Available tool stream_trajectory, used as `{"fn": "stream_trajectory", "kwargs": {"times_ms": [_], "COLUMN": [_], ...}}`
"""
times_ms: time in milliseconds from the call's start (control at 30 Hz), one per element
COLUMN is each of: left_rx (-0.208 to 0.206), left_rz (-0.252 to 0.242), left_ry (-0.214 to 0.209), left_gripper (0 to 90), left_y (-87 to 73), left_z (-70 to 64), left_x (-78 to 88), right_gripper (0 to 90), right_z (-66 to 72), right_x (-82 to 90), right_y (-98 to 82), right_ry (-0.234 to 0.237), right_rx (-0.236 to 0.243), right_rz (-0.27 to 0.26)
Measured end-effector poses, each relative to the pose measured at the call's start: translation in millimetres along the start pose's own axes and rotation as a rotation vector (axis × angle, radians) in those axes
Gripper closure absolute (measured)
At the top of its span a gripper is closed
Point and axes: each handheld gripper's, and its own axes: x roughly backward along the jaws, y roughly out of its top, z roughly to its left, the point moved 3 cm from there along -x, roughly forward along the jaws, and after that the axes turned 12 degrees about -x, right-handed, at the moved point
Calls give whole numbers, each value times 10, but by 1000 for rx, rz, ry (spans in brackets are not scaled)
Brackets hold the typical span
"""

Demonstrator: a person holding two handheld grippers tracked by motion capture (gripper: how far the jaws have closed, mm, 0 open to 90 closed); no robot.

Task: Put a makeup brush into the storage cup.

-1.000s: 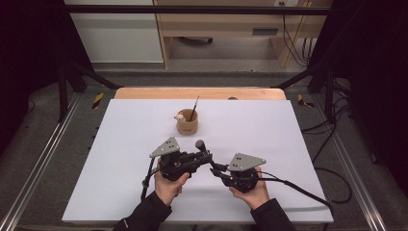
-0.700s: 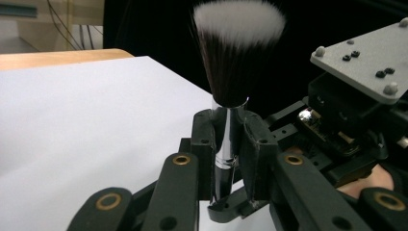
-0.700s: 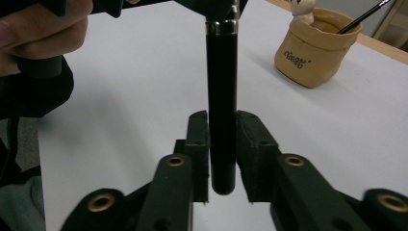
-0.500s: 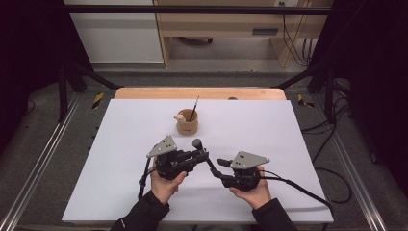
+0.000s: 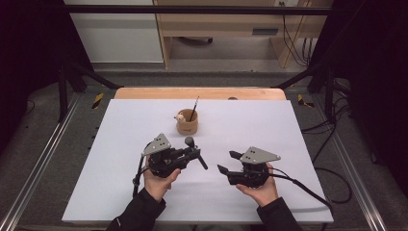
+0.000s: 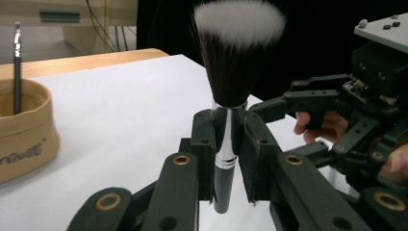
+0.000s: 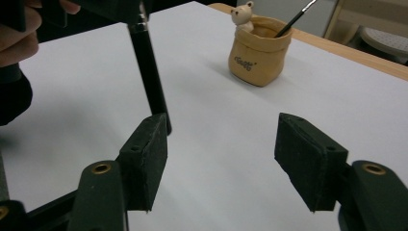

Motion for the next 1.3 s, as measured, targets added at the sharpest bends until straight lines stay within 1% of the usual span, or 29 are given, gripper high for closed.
{"fn": "stream_trajectory", "kwargs": {"times_ms": [133,200,367,500,600,667,700,733,833,967,1000,1067,1167,1300], "left_rx": [4,-1,0,4,11,12,12,12,18,37,34,33,22,9], "left_rz": [7,11,15,16,16,17,18,17,21,26,26,26,27,26], "left_ry": [13,26,42,55,63,65,70,71,82,89,95,98,107,125], "left_gripper": [772,772,772,772,772,772,772,772,772,772,772,772,772,772], "left_y": [-9,-9,-5,3,9,14,19,23,42,69,78,96,134,197], "left_z": [29,42,75,111,141,154,161,166,198,254,264,279,298,345], "left_x": [22,31,63,95,122,136,143,147,169,192,196,205,219,243], "right_gripper": [328,312,265,211,201,198,185,172,150,142,136,125,113,96], "right_z": [-75,-108,-195,-283,-333,-360,-372,-387,-425,-477,-488,-491,-483,-488], "right_x": [49,73,122,184,238,271,289,306,350,393,404,415,430,452], "right_y": [8,13,5,-8,-16,-19,-22,-22,-29,-51,-59,-64,-64,-66], "right_ry": [-22,-34,-71,-111,-121,-118,-119,-129,-136,-151,-154,-168,-161,-167], "right_rx": [-27,-43,-60,-80,-94,-106,-113,-109,-134,-156,-161,-148,-143,-133], "right_rz": [-12,-19,-40,-53,-74,-82,-80,-84,-93,-94,-91,-86,-89,-85]}}
